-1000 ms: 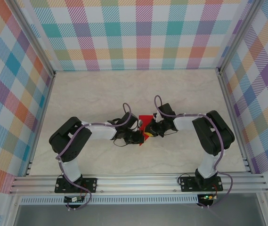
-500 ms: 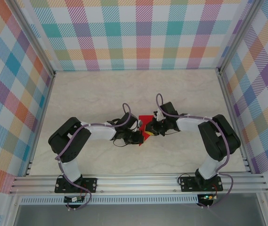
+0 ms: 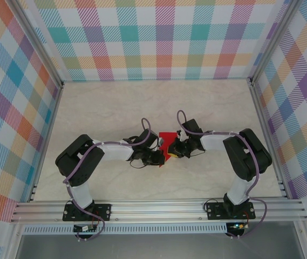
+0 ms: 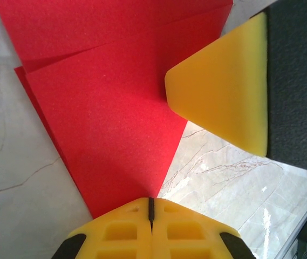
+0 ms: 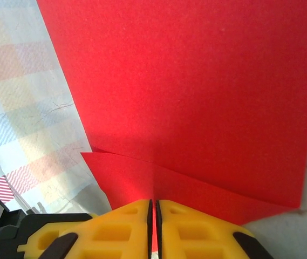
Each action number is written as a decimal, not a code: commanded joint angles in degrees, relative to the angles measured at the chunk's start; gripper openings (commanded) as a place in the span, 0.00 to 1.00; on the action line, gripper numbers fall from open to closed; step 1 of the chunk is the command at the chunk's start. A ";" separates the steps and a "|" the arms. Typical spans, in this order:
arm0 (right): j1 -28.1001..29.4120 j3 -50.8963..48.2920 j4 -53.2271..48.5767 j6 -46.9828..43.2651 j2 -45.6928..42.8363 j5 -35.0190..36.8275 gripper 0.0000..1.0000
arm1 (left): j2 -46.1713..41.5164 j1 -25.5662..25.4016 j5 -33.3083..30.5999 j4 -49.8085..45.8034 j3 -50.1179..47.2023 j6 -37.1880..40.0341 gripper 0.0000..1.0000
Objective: Fold a paper plane with a square sheet of paper (pick it up from the middle)
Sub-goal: Third fold the triangle at the center of the table.
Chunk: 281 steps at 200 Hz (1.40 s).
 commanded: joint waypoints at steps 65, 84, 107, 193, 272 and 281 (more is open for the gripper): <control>-3.90 -1.94 4.42 -1.04 2.34 -0.41 0.13 | 0.45 -0.80 -3.25 -6.10 -0.56 1.75 0.01; -4.10 -2.27 5.36 -0.45 3.11 -0.49 0.13 | 0.23 -0.76 -3.29 -6.20 -0.75 1.82 0.01; -4.28 -1.70 4.72 -0.39 1.84 -0.66 0.13 | 0.14 -0.79 -3.39 -6.52 -0.73 1.92 0.01; -6.65 -0.77 2.43 -2.83 2.47 0.07 0.13 | 0.27 -0.83 -3.26 -6.71 -0.30 2.15 0.00; -6.45 -0.46 0.12 -1.90 -5.43 -1.64 0.14 | -0.61 -0.76 -3.50 -7.20 -0.40 2.46 0.00; -6.08 -0.75 0.93 -1.31 -6.08 -2.90 0.14 | -0.61 -0.81 -3.51 -7.10 -0.35 2.46 0.00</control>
